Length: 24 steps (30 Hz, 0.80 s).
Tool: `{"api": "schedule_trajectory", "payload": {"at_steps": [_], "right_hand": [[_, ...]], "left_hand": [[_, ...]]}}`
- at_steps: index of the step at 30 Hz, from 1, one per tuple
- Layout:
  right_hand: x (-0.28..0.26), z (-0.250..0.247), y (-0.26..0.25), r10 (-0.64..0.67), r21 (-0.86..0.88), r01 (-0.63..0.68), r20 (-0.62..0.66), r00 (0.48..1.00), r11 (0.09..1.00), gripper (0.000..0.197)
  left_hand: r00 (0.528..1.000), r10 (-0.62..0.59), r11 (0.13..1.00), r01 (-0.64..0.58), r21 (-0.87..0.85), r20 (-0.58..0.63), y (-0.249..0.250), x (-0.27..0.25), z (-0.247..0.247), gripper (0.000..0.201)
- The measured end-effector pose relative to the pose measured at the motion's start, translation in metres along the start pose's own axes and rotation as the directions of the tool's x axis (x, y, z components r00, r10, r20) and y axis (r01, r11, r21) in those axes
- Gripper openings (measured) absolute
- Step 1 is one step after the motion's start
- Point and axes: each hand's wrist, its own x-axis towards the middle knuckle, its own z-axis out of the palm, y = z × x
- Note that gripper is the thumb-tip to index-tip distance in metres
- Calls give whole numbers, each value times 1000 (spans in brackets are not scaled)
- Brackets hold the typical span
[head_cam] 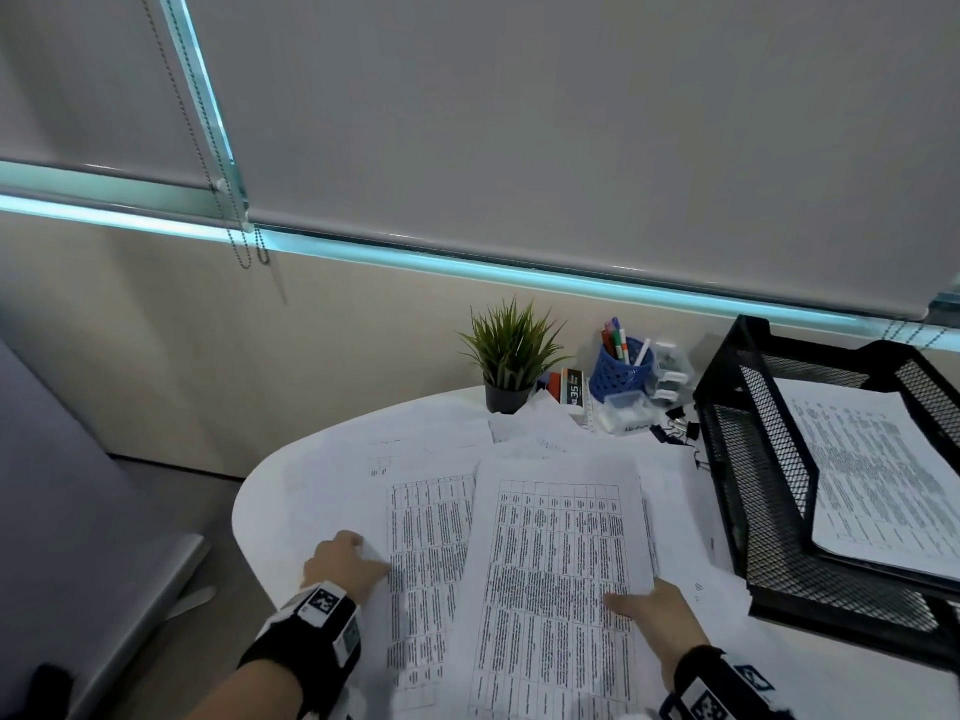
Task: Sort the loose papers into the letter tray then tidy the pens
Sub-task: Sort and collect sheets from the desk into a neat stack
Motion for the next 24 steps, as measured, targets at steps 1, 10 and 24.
{"api": "schedule_trajectory", "payload": {"at_steps": [1,10,24], "right_hand": [[-1,3,-1,-10,-10,10,6,1000,1000,69],[-4,28,-16,-23,-36,27,103,994,999,30],[-7,10,-28,-142,-145,143,16,990,979,30]], "left_hand": [[999,33,999,-33,-3,12,0,3,2,62],[976,215,960,-206,-192,28,10,6,25,30],[891,215,661,169,-731,400,28,6,18,17]]}}
